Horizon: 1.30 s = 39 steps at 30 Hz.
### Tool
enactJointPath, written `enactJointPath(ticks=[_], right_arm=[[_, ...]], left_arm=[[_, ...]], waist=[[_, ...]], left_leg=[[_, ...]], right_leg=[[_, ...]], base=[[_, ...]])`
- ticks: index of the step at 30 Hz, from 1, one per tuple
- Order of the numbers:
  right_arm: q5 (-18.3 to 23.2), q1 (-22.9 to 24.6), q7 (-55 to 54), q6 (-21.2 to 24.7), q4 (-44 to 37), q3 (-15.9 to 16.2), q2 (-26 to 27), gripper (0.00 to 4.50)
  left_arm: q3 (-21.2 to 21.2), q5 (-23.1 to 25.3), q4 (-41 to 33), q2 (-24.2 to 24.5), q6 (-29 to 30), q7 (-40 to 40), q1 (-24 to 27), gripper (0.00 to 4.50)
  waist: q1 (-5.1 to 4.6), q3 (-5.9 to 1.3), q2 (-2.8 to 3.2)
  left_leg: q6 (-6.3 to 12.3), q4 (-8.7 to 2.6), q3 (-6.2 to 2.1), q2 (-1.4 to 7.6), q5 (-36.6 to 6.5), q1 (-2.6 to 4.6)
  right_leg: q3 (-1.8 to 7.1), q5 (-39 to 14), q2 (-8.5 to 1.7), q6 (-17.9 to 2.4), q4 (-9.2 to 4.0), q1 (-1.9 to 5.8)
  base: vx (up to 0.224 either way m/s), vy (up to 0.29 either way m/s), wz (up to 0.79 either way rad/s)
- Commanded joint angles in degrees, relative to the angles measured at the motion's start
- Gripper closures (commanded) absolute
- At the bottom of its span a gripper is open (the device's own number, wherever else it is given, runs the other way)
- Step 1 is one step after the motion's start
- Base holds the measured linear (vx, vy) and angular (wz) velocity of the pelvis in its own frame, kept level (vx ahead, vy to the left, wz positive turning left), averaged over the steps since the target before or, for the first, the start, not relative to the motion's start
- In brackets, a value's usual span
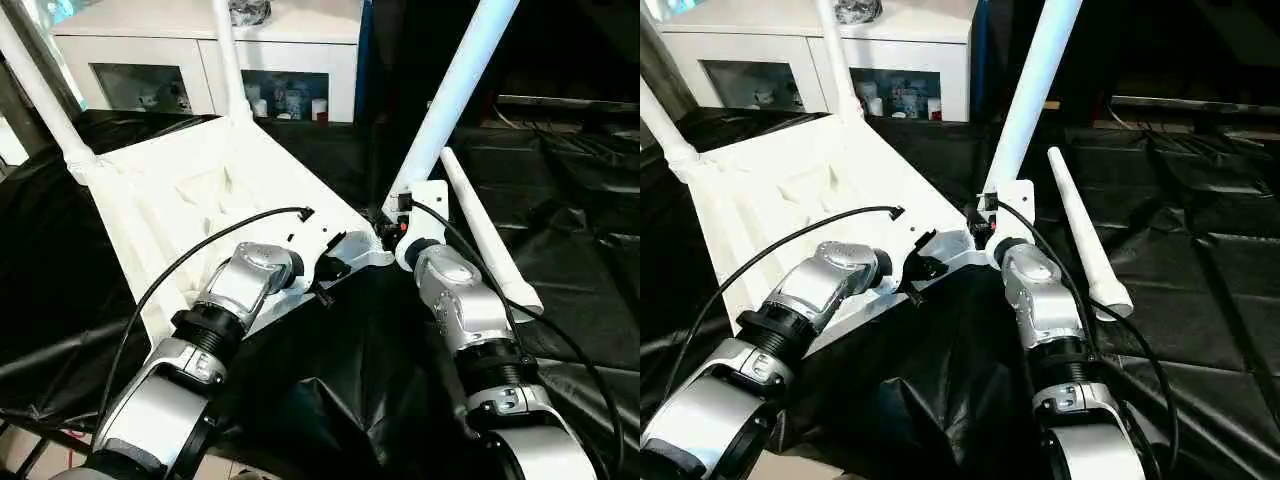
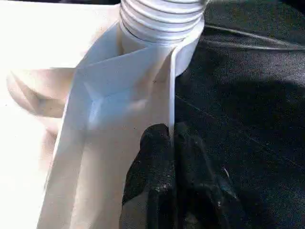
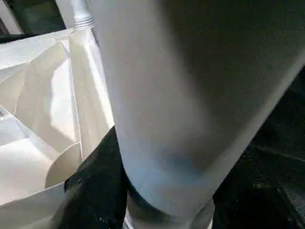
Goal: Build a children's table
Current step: Insert table leg to table base
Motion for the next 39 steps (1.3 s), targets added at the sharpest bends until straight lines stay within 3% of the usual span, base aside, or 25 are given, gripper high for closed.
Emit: enactJointPath(ticks=[1,2,3,4,5,6,7,12,17,27,32,34,37,38,39], right_arm=[[-0.34,1.64,23.05,6.0,0.5,12.26,-6.12,2.59],[-0.9,1.6,29.84,6.44,-1.16,15.13,-9.53,2.59],[-0.96,1.61,31.06,6.53,-1.49,15.65,-10.14,2.59],[-1.03,1.66,33.44,6.74,-2.22,16.72,-11.21,2.59],[-1.03,1.66,33.46,6.75,-2.23,16.73,-11.21,2.59],[-1.01,1.67,33.55,6.77,-2.29,16.8,-11.21,2.59],[-1.01,1.68,33.62,6.76,-2.31,16.83,-11.25,2.59],[-0.58,1.94,35.66,6.69,-2.63,17.28,-12.17,2.59],[-0.02,3.41,42.53,5.84,-4.23,18.94,-14.74,2.59],[-0.34,4.57,41.88,4.57,-3.14,18.42,-13.71,2.59],[-1.01,3.54,28.55,5.6,1.51,13.15,-8.31,2.59],[-1.25,2.95,23.22,5.34,3.02,11.57,-6.08,2.59],[-1.42,2.03,16.61,5.14,4.79,9.96,-2.66,2.59],[-1.68,1.19,11.6,5.11,6.38,9.09,0.12,2.59],[-1.94,0.87,9.74,4.9,7.05,8.91,1.05,2.59]], left_arm=[[-0.84,-2.66,-11.56,6.97,-5.49,-12.8,1.77,4.5],[-1.64,-3.23,-14.61,9.97,-6.29,-17.25,3.48,4.5],[-1.8,-3.33,-15.2,10.5,-6.42,-18.05,3.8,4.5],[-2.09,-3.56,-16.25,11.43,-6.61,-19.54,4.35,4.5],[-2.09,-3.57,-16.25,11.42,-6.61,-19.54,4.34,4.5],[-2.08,-3.6,-16.23,11.36,-6.57,-19.55,4.3,4.5],[-2.07,-3.62,-16.16,11.3,-6.54,-19.53,4.25,4.5],[-2.18,-3.73,-16.37,11.61,-7.0,-20.1,4.43,4.5],[-2.8,-4.45,-18.4,13.96,-9.85,-24.72,6.11,4.5],[-2.46,-4.07,-17.57,13.83,-9.88,-24.75,5.98,4.5],[-1.27,-2.74,-14.25,10.72,-8.29,-18.93,4.1,4.5],[-0.66,-1.88,-12.08,8.53,-7.16,-14.78,2.64,4.5],[0.33,-0.76,-8.22,4.82,-5.28,-8.16,0.01,4.5],[0.65,0.12,-5.24,1.89,-4.18,-3.55,-1.94,4.5],[0.62,0.48,-4.3,0.94,-3.97,-2.14,-2.53,4.5]], waist=[[0.43,-3.56,-0.88],[0.61,-3.95,-0.8],[0.34,-3.92,-0.49],[0.6,-3.95,-0.33],[0.86,-4.08,-0.3],[1.06,-4.06,-0.36],[1.32,-4.0,-0.46],[1.53,-4.23,-0.56],[1.94,-4.17,-0.71],[2.08,-4.14,-0.63],[1.6,-3.92,-0.72],[1.29,-3.71,-0.73],[1.12,-3.68,-0.78],[0.98,-3.53,-0.36],[0.87,-3.48,-0.5]], left_leg=[[1.97,-4.45,-1.37,2.06,-17.6,-0.37],[2.26,-4.4,-1.79,2.33,-16.23,-0.82],[3.62,-4.25,-1.55,2.53,-13.2,-1.47],[3.97,-3.84,-0.94,2.57,-13.74,0.08],[3.81,-3.43,-0.62,2.41,-12.74,0.58],[3.69,-3.46,-0.44,2.41,-11.32,0.65],[3.55,-3.59,-0.53,2.43,-10.24,0.19],[2.77,-3.53,-0.47,2.43,-9.91,0.41],[3.63,-3.35,-0.32,2.39,-9.47,0.27],[2.39,-3.38,-0.43,2.4,-11.03,0.51],[1.39,-3.56,-0.57,2.21,-12.12,0.39],[0.18,-3.69,-0.71,2.14,-15.23,0.82],[-0.34,-3.67,-0.79,2.05,-16.8,1.06],[-0.34,-3.61,-0.61,1.86,-17.04,1.08],[-0.92,-3.53,-0.81,1.8,-18.59,1.49]], right_leg=[[2.94,-24.31,-4.56,-6.69,-5.03,3.08],[2.85,-21.42,-4.83,-6.85,-4.25,3.72],[2.92,-16.39,-4.57,-7.38,-3.82,3.69],[3.15,-14.72,-4.29,-9.33,-4.17,2.18],[3.33,-12.71,-4.35,-10.57,-3.99,2.04],[3.39,-9.88,-4.07,-12.59,-3.57,2.06],[3.26,-9.43,-4.13,-12.91,-3.27,2.56],[3.33,-8.03,-4.17,-13.34,-2.92,2.75],[3.34,-9.34,-4.24,-12.7,-3.06,2.85],[3.34,-12.21,-4.21,-12.15,-3.21,2.68],[3.24,-15.11,-4.26,-11.44,-3.52,2.67],[3.17,-21.1,-4.32,-9.85,-4.2,2.38],[3.12,-23.71,-4.28,-8.69,-4.62,2.12],[3.16,-24.24,-4.12,-8.46,-4.87,1.89],[2.89,-26.64,-4.15,-8.05,-5.17,1.65]], base=[[0.0,0.0,0.0],[0.0,0.0,0.0],[0.0,0.0,0.0],[0.0,0.0,0.0],[0.0,0.0,0.0],[0.0,0.0,0.0],[0.0,0.0,0.0],[0.0,0.0,0.0],[0.0,0.0,0.0],[0.0,0.0,0.0],[0.0,0.0,0.0],[0.0,0.0,0.0],[0.0,0.0,0.0],[0.0,0.0,0.0],[0.0,0.0,0.0]])
